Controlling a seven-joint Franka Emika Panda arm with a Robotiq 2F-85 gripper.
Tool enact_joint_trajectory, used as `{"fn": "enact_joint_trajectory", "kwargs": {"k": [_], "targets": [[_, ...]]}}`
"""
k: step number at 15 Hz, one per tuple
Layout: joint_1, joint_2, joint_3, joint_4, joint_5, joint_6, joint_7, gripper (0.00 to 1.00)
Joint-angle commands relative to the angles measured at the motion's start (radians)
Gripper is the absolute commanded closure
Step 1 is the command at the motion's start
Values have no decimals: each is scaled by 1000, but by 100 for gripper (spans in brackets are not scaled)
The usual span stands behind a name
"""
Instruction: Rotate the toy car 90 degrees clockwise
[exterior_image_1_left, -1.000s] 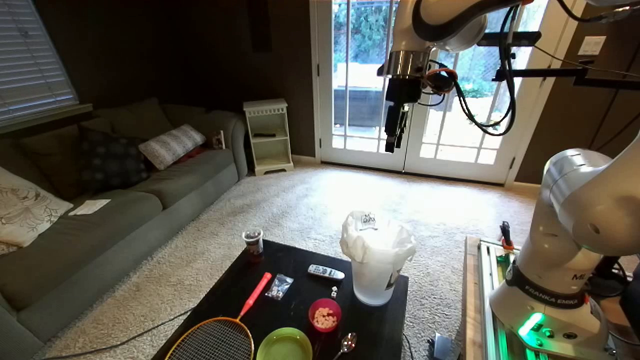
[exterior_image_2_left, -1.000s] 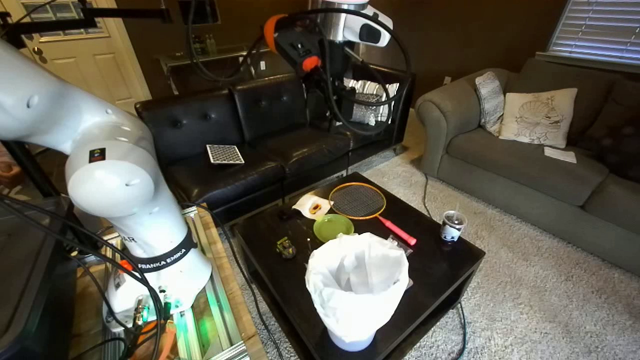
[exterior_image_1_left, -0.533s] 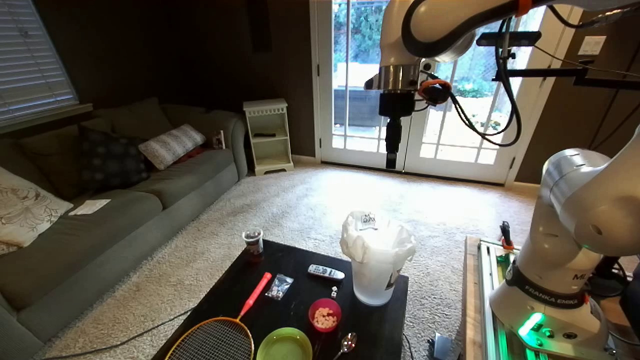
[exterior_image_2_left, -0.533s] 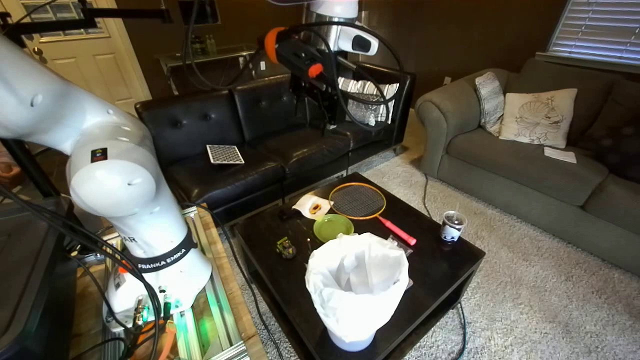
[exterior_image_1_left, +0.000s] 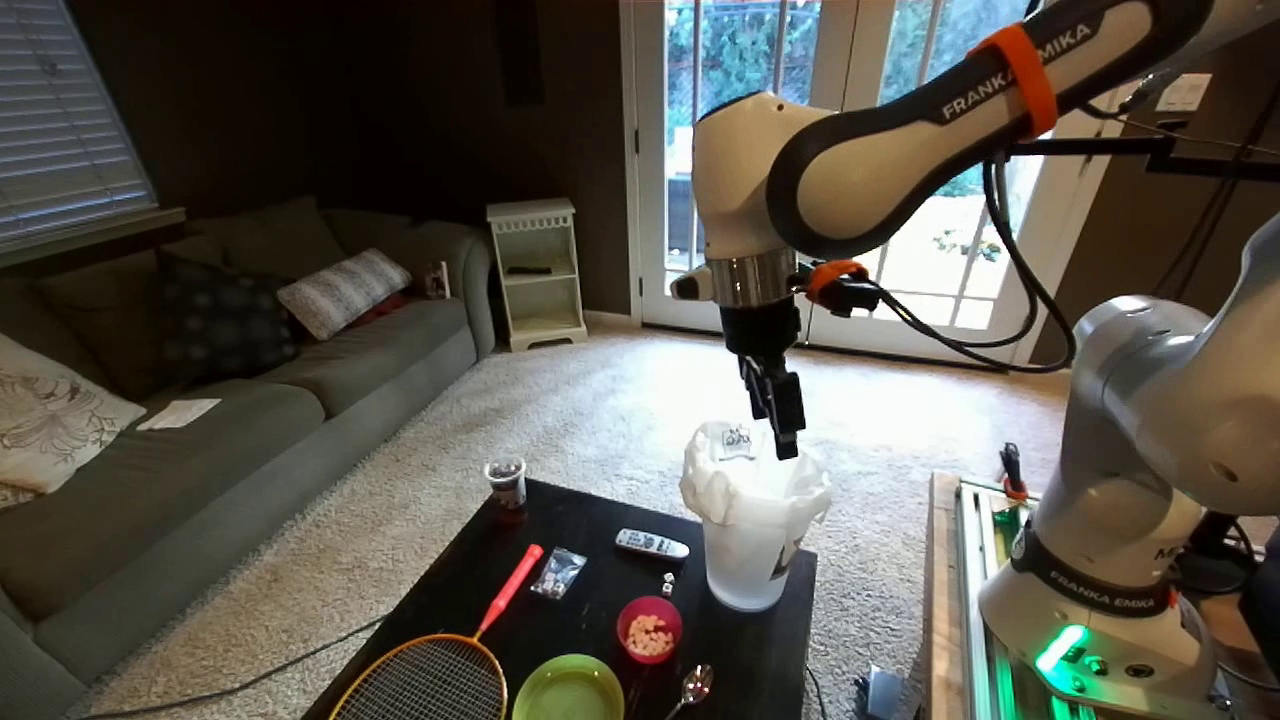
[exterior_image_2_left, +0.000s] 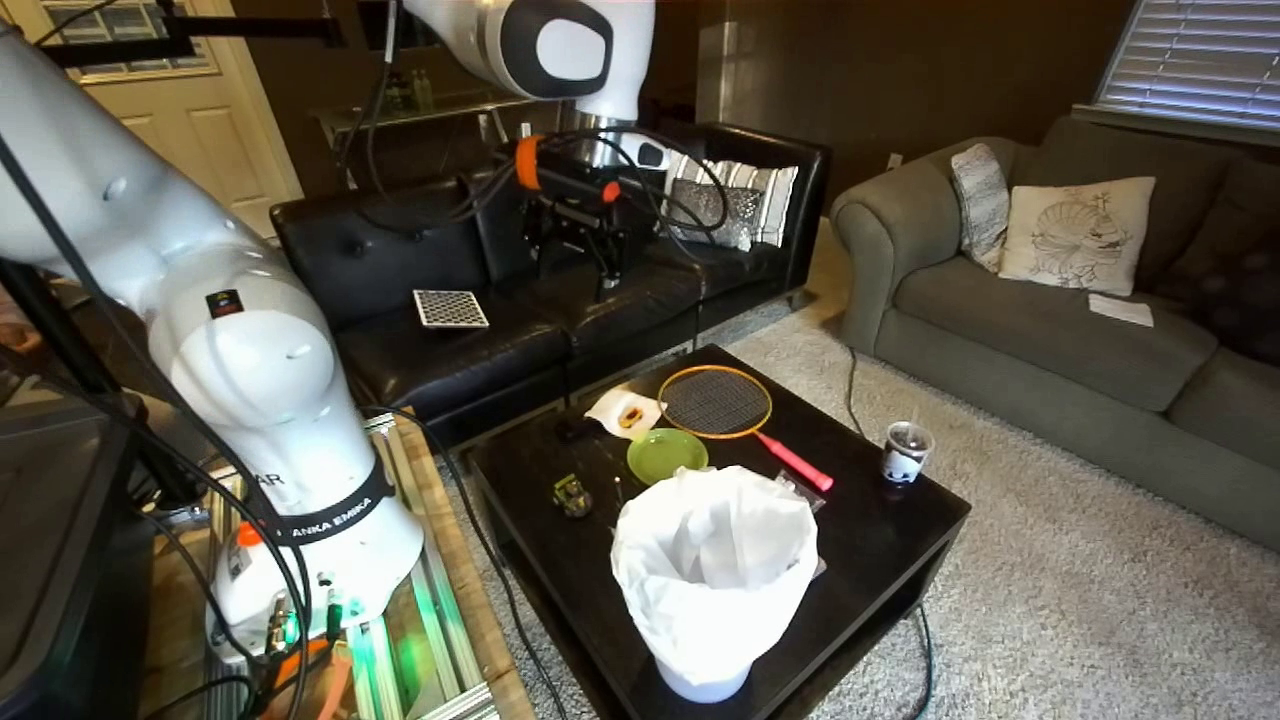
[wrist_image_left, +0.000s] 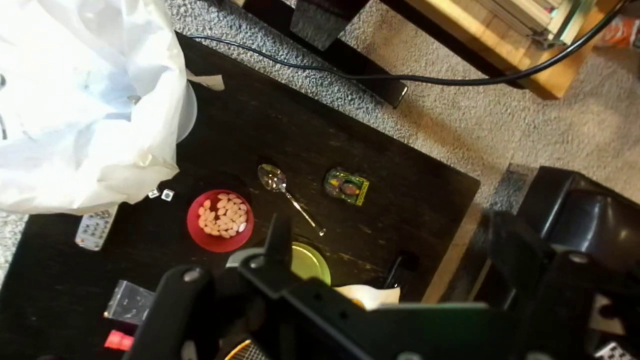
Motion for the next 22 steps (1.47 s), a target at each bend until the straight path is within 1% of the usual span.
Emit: {"fn": "enact_joint_trajectory", "kwargs": {"k": [1,3,4,6,11,12,13,14,17,20,22], "targets": [[52,86,55,-11,-58,70,-58,0],[71,125,83,-9,-98,90,-86,0],[59,89,67,-9,-53,61,-48,0],[63,107,75,-9,-55,65,-46,0],[59,101,68,-7,-55,65,-47,0],[69,91,80,-14,-77,85,-63,0],[80,109,105,-9,-111,86,-61,0],[93,126,120,-10,-122,103,-71,0],[147,195,182,-19,-146,206,-91,0],[192,282,236,-32,-166,364,-115,0],[208,353,260,-36,-185,460,-148,0]]}}
